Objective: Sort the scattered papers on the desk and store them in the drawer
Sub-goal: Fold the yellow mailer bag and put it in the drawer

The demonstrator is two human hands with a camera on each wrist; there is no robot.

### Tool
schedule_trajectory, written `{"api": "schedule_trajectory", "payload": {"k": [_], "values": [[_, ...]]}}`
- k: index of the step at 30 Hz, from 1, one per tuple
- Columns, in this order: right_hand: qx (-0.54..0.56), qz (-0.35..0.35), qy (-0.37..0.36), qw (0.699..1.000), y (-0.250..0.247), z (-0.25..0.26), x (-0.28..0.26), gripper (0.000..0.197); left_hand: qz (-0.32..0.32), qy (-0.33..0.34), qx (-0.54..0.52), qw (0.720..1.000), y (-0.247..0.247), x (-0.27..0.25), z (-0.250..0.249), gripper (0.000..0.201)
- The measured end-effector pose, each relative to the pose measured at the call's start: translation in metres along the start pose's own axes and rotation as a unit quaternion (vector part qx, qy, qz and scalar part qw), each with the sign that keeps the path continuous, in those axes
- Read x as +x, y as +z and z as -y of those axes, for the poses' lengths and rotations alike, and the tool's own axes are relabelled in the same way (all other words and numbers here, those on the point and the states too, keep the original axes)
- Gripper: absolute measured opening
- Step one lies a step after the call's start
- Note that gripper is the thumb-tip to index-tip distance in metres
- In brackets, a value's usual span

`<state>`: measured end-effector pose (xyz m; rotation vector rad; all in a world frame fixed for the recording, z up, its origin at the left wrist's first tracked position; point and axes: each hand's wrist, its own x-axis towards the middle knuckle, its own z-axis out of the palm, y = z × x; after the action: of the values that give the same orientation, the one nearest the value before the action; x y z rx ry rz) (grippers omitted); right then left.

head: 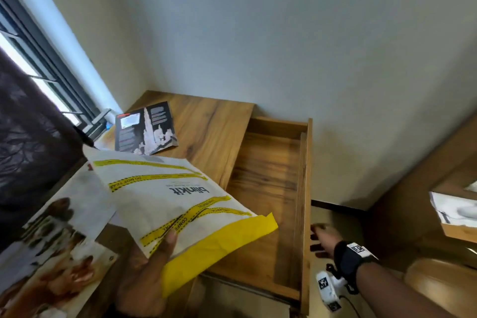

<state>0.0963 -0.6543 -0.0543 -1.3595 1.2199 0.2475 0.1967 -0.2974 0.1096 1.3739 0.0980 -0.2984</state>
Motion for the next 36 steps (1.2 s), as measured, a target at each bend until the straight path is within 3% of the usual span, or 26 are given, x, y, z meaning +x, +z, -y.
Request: {"api": "schedule_trajectory", "payload": {"k": [2,3,4,5,7,9,11,13,15,17,21,25,29,32,36], "values": [[-0.072,-0.119,-0.122,0.983,-0.018,0.019,-0.006,0.023,0.026,-0.006,0.005,1.000,0.015,0.006,0.002,0.039],[-0.076,-0.150,-0.178,0.969,-0.026,0.033,-0.016,0.016,0.038,0.008,0.012,0.999,0.029,0.010,0.003,0.038],[-0.076,-0.137,-0.220,0.963,-0.031,0.045,-0.021,0.016,0.054,0.017,0.012,0.998,0.041,0.014,0.004,0.041],[-0.039,-0.089,-0.241,0.966,-0.034,0.055,-0.023,0.021,0.063,0.019,0.011,0.998,0.054,0.016,0.004,0.045],[0.092,0.081,-0.174,0.977,-0.034,0.075,-0.033,0.041,0.115,-0.018,-0.022,0.993,0.071,0.021,0.011,0.050],[0.180,0.237,-0.090,0.950,-0.039,0.085,-0.034,0.060,0.147,-0.071,-0.023,0.986,0.086,0.028,0.020,0.052],[0.191,0.306,-0.098,0.927,-0.046,0.086,-0.029,0.062,0.155,-0.083,0.043,0.984,0.089,0.040,0.032,0.059],[0.153,0.280,-0.148,0.936,-0.054,0.082,-0.026,0.058,0.163,-0.046,0.205,0.964,0.086,0.049,0.041,0.055],[0.103,0.203,-0.214,0.950,-0.061,0.072,-0.020,0.044,0.171,-0.019,0.337,0.926,0.084,0.061,0.053,0.031],[0.083,0.165,-0.245,0.952,-0.065,0.062,-0.022,0.038,0.165,-0.027,0.356,0.919,0.082,0.069,0.063,0.021],[0.093,0.099,-0.231,0.963,-0.070,0.045,-0.011,0.036,0.148,-0.079,0.331,0.929,0.076,0.077,0.089,0.049],[0.106,0.062,-0.209,0.970,-0.064,0.038,-0.007,0.033,0.118,-0.081,0.356,0.923,0.067,0.072,0.109,0.036],[0.107,0.047,-0.199,0.973,-0.047,0.043,-0.005,0.033,0.094,0.025,0.461,0.882,0.057,0.064,0.114,0.039],[0.076,0.047,-0.203,0.975,-0.026,0.051,-0.002,0.034,0.080,0.095,0.537,0.834,0.045,0.068,0.112,0.035],[0.035,0.079,-0.187,0.979,0.009,0.063,0.001,0.036,0.079,0.118,0.607,0.782,0.024,0.072,0.110,0.038]]}}
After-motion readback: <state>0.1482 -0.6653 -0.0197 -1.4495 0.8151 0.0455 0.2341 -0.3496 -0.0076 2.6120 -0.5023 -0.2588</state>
